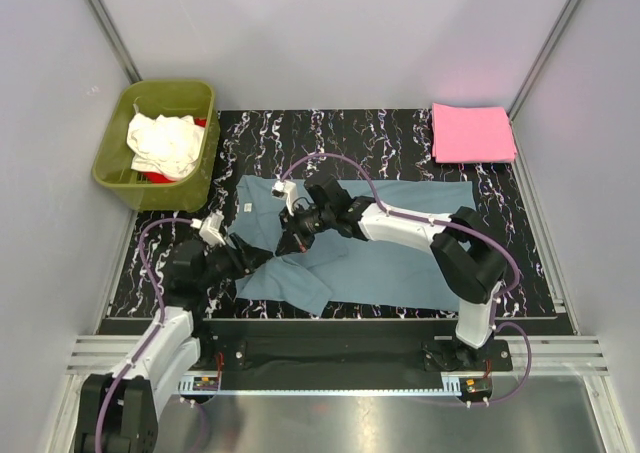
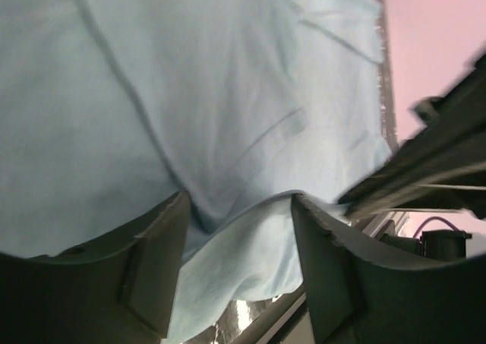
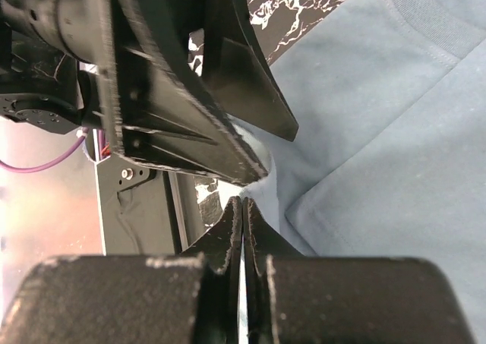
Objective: Fold and stack the t-shirts
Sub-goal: Fold the tshirt
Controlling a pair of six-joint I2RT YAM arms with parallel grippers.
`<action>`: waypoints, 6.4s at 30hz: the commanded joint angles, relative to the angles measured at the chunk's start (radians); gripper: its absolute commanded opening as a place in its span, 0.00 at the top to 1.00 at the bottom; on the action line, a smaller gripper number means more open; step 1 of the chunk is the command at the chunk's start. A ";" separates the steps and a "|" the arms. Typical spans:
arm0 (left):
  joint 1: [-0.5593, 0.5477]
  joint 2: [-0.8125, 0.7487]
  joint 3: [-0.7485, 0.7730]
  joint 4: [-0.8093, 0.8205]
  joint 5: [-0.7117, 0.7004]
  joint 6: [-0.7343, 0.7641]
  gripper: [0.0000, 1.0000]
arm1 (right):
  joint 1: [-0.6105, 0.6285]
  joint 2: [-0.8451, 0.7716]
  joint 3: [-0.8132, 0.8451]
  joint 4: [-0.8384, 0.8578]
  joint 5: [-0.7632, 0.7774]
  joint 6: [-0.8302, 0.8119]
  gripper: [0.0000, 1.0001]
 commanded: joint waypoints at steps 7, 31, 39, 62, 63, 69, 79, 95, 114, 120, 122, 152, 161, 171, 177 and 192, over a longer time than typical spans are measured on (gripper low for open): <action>-0.015 -0.199 -0.096 0.170 0.065 0.035 0.40 | -0.037 0.007 0.040 0.018 -0.046 0.014 1.00; -0.067 0.007 -0.087 0.359 0.114 0.061 0.45 | -0.078 0.064 0.118 -0.063 -0.232 -0.006 1.00; -0.110 0.050 -0.074 0.365 0.106 0.078 0.49 | -0.078 0.067 0.115 -0.057 -0.222 0.000 1.00; -0.130 0.054 -0.004 0.267 0.014 0.084 1.00 | -0.078 0.070 0.140 -0.080 -0.227 0.046 0.99; -0.130 0.056 0.008 0.250 -0.006 0.070 1.00 | -0.078 0.066 0.144 -0.083 -0.189 0.067 0.89; -0.131 0.028 0.126 0.129 -0.145 -0.034 1.00 | -0.103 0.000 0.233 -0.346 0.414 0.351 0.58; -0.130 0.013 0.260 0.026 -0.299 -0.083 1.00 | -0.222 -0.315 0.025 -0.953 0.964 0.987 0.45; -0.112 0.433 0.468 0.239 -0.419 -0.188 1.00 | -0.587 -0.533 -0.276 -1.276 1.138 1.313 0.46; -0.003 0.808 0.640 0.453 -0.254 -0.303 1.00 | -0.649 -0.382 -0.321 -1.235 1.054 1.410 0.51; -0.004 0.820 0.656 0.456 -0.244 -0.298 1.00 | -0.650 -0.463 -0.422 -1.199 0.970 1.517 0.47; -0.004 0.820 0.663 0.444 -0.245 -0.289 1.00 | -0.652 -0.476 -0.446 -1.213 0.954 1.542 0.47; -0.001 0.756 0.620 0.407 -0.244 -0.255 1.00 | -0.652 -0.471 -0.505 -1.232 1.106 1.689 1.00; -0.081 0.466 0.546 0.072 -0.443 -0.131 1.00 | -0.650 -0.592 -0.397 -1.376 1.307 1.479 1.00; -0.131 0.145 0.390 -0.115 -0.532 -0.106 1.00 | -0.650 -0.707 -0.419 -1.391 1.354 1.381 1.00; -0.165 0.052 0.340 -0.190 -0.586 -0.108 1.00 | -0.650 -0.712 -0.399 -1.336 1.381 1.291 1.00; -0.164 0.300 0.686 -0.320 -0.730 0.104 1.00 | -0.652 -0.508 -0.276 -0.920 1.401 0.726 1.00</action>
